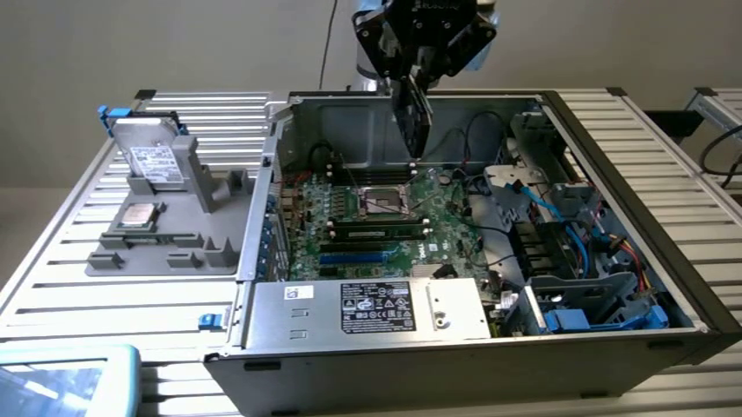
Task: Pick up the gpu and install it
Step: 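Insert the gpu into the slot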
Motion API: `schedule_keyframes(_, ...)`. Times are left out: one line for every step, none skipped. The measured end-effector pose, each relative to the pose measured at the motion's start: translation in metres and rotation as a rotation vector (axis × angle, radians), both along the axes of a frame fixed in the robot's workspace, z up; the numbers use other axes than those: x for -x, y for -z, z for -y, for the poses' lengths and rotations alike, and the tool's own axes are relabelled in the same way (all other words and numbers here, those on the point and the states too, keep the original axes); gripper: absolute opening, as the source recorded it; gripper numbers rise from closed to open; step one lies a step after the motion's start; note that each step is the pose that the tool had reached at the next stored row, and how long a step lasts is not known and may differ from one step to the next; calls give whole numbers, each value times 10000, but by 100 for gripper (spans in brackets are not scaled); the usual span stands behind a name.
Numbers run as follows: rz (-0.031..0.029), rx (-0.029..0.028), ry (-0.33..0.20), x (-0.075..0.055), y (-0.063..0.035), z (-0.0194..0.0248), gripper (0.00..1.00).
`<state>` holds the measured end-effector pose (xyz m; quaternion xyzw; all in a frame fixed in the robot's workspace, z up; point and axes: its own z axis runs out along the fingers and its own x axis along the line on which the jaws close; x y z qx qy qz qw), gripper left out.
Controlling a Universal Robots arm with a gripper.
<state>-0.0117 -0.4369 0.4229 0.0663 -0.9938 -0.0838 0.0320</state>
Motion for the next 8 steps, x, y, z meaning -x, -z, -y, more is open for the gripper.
schedule_keyframes(11,-16,-140,0,0,0,27)
schedule_keyframes(18,-30,-320,-1,1,0,27)
schedule_keyframes(23,-40,-499,-1,3,0,27)
schedule_keyframes(25,-43,-674,0,3,0,27)
schedule_keyframes(26,-44,-870,0,4,1,27)
schedule_keyframes(29,-46,-1044,0,4,0,27)
schedule_keyframes(33,-46,-1224,0,4,0,27)
schedule_keyframes(39,-45,-1403,0,4,0,27)
